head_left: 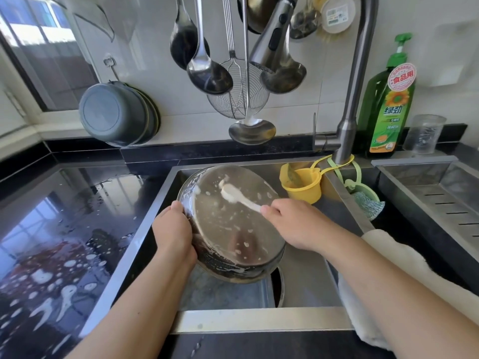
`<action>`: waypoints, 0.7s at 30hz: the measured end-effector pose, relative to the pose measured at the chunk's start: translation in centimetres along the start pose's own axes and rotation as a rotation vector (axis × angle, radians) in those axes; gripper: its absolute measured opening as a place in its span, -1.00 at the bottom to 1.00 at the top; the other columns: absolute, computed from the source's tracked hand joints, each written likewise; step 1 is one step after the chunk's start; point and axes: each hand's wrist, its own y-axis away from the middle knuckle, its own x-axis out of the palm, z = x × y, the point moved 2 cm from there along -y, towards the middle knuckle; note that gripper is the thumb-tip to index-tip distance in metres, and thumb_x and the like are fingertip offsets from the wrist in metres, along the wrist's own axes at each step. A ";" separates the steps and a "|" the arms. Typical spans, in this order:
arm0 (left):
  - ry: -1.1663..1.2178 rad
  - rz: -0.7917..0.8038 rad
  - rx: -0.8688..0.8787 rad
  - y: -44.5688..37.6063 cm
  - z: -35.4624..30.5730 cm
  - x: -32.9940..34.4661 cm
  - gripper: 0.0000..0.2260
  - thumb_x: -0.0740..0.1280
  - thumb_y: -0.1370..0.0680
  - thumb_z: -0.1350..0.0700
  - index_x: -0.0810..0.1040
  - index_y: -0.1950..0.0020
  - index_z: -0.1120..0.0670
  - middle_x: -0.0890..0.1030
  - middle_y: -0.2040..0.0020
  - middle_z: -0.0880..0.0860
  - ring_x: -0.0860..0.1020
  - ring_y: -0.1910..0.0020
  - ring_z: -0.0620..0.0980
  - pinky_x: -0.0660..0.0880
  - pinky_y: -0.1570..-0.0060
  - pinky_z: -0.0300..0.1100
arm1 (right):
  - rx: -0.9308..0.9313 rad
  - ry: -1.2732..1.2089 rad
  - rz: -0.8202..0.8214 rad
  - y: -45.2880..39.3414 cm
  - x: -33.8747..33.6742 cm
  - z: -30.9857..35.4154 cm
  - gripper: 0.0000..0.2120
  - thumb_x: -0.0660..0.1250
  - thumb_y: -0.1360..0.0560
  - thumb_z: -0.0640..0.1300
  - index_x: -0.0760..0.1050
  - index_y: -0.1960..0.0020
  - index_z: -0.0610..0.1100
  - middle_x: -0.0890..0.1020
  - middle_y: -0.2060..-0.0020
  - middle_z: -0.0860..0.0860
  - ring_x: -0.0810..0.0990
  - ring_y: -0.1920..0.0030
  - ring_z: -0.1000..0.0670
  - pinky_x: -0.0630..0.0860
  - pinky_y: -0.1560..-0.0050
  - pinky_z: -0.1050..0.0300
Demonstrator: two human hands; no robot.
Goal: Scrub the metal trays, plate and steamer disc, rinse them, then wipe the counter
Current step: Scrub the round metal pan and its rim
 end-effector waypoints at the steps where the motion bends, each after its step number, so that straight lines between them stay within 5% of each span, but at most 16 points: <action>1: 0.001 -0.002 0.004 0.2 -0.1 -0.1 -0.60 0.21 -0.61 0.07 0.20 0.41 -0.03 0.27 0.42 -0.03 0.24 0.47 -0.01 0.17 0.42 -0.13 | -0.055 0.017 0.041 0.4 0.5 0.6 -0.54 0.05 -0.67 0.23 0.30 0.25 -0.05 0.46 0.34 0.01 0.44 0.29 -0.07 0.30 0.28 0.01; 4: -0.026 0.004 0.034 0.8 -0.1 -0.1 -0.58 0.22 -0.61 0.10 0.17 0.42 -0.02 0.24 0.45 -0.05 0.20 0.42 -0.02 0.15 0.36 -0.12 | -0.151 0.084 0.065 0.9 2.1 2.2 -0.54 0.06 -0.66 0.24 0.34 0.24 -0.06 0.48 0.32 0.02 0.46 0.26 -0.07 0.31 0.29 0.01; 9: -0.132 0.125 0.165 1.3 -0.1 0.5 -0.52 0.27 -0.60 0.10 0.19 0.50 -0.01 0.23 0.45 -0.05 0.21 0.38 -0.01 0.17 0.31 -0.08 | 0.017 0.007 -0.202 -1.3 -0.2 1.3 -0.54 0.00 -0.69 0.20 0.37 0.24 -0.04 0.53 0.29 -0.03 0.50 0.26 -0.06 0.38 0.32 0.00; 13: -0.144 0.141 0.178 1.0 0.0 0.6 -0.55 0.30 -0.60 0.03 0.27 0.47 0.00 0.31 0.40 0.04 0.29 0.31 0.04 0.26 0.23 0.00 | -0.120 0.002 -0.019 0.5 2.1 2.7 -0.53 0.02 -0.68 0.21 0.44 0.21 -0.06 0.57 0.29 -0.02 0.52 0.29 -0.04 0.44 0.27 0.01; 17: -0.150 0.113 0.206 0.3 -0.4 0.2 -0.54 0.29 -0.59 -0.01 0.26 0.48 0.00 0.29 0.39 0.02 0.27 0.29 0.07 0.24 0.18 0.03 | 0.080 0.021 -0.159 -1.7 -0.5 0.4 -0.53 -0.03 -0.70 0.19 0.43 0.19 -0.04 0.52 0.30 0.01 0.49 0.32 -0.01 0.39 0.34 0.07; 21: -0.159 0.124 0.230 0.3 -0.4 0.4 -0.52 0.28 -0.62 -0.04 0.31 0.48 0.00 0.34 0.38 0.04 0.31 0.28 0.06 0.28 0.19 0.02 | -0.068 0.028 -0.048 -0.5 2.0 1.8 -0.53 -0.02 -0.69 0.21 0.39 0.22 -0.03 0.52 0.29 0.00 0.52 0.23 -0.07 0.38 0.27 0.01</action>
